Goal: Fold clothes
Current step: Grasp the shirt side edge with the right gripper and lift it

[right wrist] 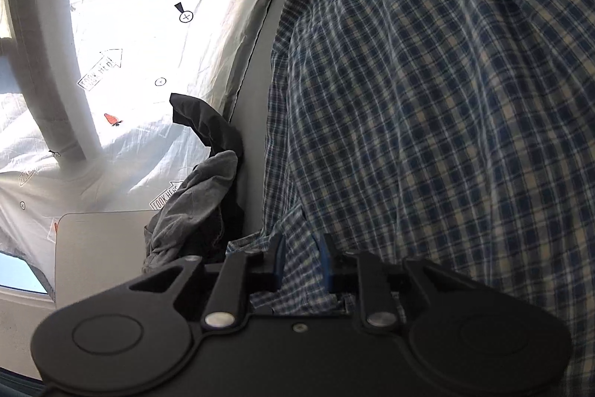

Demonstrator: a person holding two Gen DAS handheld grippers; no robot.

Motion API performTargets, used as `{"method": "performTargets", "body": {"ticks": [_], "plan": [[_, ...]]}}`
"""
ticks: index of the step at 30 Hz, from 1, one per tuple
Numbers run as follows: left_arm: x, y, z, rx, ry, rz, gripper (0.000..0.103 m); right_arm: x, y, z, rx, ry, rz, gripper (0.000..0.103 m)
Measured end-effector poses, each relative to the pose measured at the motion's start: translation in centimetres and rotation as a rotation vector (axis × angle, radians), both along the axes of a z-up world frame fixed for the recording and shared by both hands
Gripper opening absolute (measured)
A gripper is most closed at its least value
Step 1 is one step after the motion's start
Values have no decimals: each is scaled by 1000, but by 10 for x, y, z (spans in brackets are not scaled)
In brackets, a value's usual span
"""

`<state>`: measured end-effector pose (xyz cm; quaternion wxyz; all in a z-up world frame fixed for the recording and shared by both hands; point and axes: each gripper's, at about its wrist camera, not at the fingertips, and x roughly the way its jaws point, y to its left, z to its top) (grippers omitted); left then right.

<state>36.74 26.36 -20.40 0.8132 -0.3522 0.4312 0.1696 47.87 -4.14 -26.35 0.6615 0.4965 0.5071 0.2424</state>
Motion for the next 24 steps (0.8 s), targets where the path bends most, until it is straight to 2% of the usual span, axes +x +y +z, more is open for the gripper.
{"method": "performTargets", "body": {"ticks": [8, 10, 13, 14, 15, 16, 19, 24], "plan": [[-2, 4, 0, -19, -10, -27, 103, 13, 34, -15, -60, 27, 98, 30], [-3, 6, 0, -31, -12, -20, 103, 14, 40, -16, -69, 30, 117, 37], [-3, 7, 0, -35, -14, -15, 103, 14, 47, -18, -64, 28, 142, 40], [-3, 6, 0, -30, -13, -18, 103, 14, 48, -18, -66, 27, 151, 39], [-3, 5, 0, -25, -13, -23, 103, 15, 49, -18, -78, 24, 158, 29], [-2, 4, 1, -21, -13, -28, 103, 15, 50, -18, -90, 21, 164, 14], [-3, 3, 1, -13, -14, -34, 103, 12, 49, -18, -96, 0, 159, 5], [-6, -3, 10, 5, -51, -12, 101, -3, 27, 0, -76, -86, 122, 1]]}}
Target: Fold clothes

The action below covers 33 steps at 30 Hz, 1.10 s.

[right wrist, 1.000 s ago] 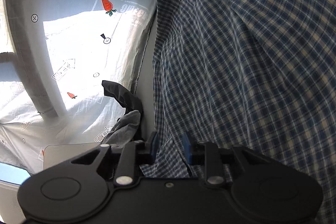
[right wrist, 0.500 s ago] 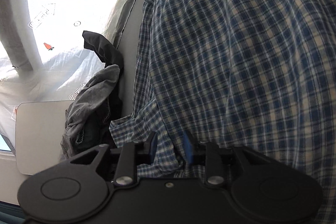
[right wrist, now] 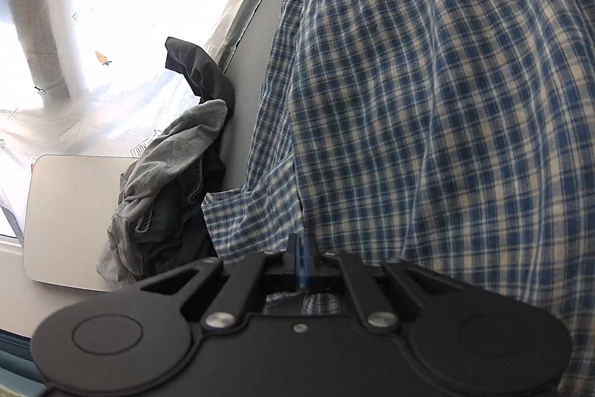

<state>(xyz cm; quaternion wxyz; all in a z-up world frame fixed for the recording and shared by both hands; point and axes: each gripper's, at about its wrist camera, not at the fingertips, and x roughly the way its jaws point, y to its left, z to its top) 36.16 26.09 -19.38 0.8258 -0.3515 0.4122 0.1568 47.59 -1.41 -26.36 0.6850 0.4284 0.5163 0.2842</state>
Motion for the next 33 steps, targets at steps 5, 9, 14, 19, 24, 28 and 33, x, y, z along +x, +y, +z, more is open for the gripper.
{"method": "performTargets", "body": {"ticks": [5, 9, 14, 19, 24, 28, 33], "plan": [[-6, -26, 25, 76, -64, -22, 101, -15, -52, 29, 6, -107, -92, 0], [-18, -59, 34, 87, -61, -49, 101, -23, -103, 46, -4, -153, -175, 0], [-42, -91, 28, 71, -14, -56, 101, -26, -144, 48, 60, -108, -223, 3], [-65, -93, 19, 80, 57, -18, 101, -27, -127, 39, 53, -66, -141, 8], [-81, -70, 15, 87, 98, 10, 101, -23, -72, 31, -9, -70, -23, 27], [-82, -51, 16, 118, 115, 5, 101, -13, -32, 22, -74, -75, 35, 31], [-77, -39, 17, 161, 124, -60, 101, -12, 0, 13, -128, -86, 63, 41]]}}
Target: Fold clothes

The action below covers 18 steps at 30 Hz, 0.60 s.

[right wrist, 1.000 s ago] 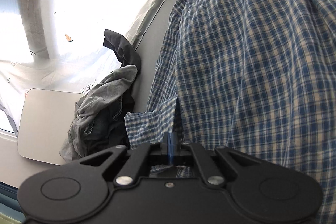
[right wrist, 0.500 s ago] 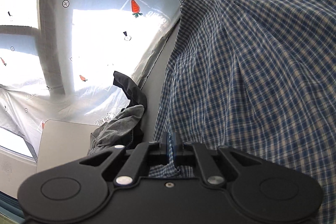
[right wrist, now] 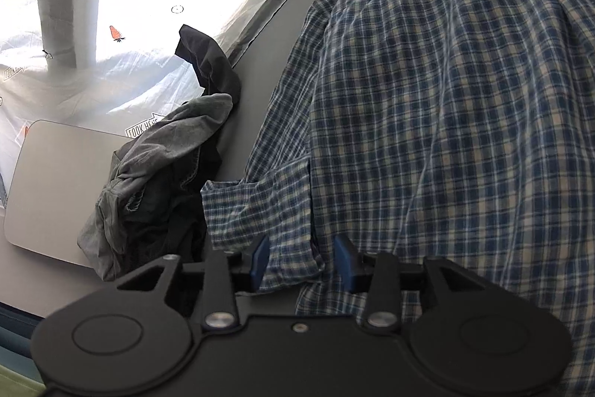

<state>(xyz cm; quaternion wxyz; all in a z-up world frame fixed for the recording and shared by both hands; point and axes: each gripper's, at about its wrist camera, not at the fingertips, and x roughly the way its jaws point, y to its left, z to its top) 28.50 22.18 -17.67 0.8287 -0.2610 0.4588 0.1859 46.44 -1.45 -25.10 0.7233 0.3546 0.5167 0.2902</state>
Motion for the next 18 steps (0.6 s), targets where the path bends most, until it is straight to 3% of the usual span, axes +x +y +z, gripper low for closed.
{"method": "performTargets", "body": {"ticks": [3, 4, 7, 11, 18], "plan": [[5, 7, 1, 4, -7, -20, 101, -1, 10, -7, -18, 10, -1, 37], [7, 8, 1, -1, -11, -22, 101, -1, 11, -10, -16, 20, -3, 23], [10, 6, 3, -8, -23, -32, 101, -3, 9, -10, -11, 5, -4, 4], [13, -3, 5, -7, -43, -49, 101, -12, -4, 11, -1, -98, 11, 3], [18, -41, 14, 20, -76, -79, 101, -24, -50, 47, 16, -187, -11, 2]]}}
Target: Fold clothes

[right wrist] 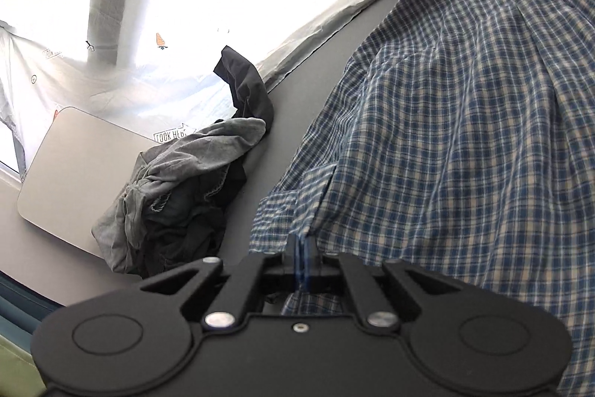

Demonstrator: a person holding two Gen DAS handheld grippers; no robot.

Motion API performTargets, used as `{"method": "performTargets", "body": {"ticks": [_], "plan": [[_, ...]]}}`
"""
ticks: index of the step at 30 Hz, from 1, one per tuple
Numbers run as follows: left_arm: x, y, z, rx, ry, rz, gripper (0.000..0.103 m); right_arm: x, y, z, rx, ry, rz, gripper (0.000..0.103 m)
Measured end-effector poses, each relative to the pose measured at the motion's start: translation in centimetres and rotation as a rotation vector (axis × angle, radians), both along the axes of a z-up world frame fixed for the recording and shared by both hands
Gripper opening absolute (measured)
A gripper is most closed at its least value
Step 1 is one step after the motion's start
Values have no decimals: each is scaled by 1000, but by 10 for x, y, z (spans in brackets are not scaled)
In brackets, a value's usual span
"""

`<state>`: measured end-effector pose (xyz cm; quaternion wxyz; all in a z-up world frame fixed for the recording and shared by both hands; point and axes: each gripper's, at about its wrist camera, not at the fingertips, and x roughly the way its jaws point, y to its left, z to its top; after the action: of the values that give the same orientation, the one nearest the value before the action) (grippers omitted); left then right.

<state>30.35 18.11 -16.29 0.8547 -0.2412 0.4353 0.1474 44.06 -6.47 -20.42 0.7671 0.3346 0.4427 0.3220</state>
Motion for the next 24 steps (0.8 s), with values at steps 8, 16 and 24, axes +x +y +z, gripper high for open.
{"method": "performTargets", "body": {"ticks": [8, 16, 24], "plan": [[-15, -32, -4, 23, 11, 0, 101, 3, -24, 15, -32, -21, 30, 3], [-42, -18, 2, 57, 9, 82, 101, 6, -8, 6, -70, 7, 29, 12], [-46, 23, 0, 47, 12, 145, 101, 14, -2, 17, -113, -79, -75, 21]]}}
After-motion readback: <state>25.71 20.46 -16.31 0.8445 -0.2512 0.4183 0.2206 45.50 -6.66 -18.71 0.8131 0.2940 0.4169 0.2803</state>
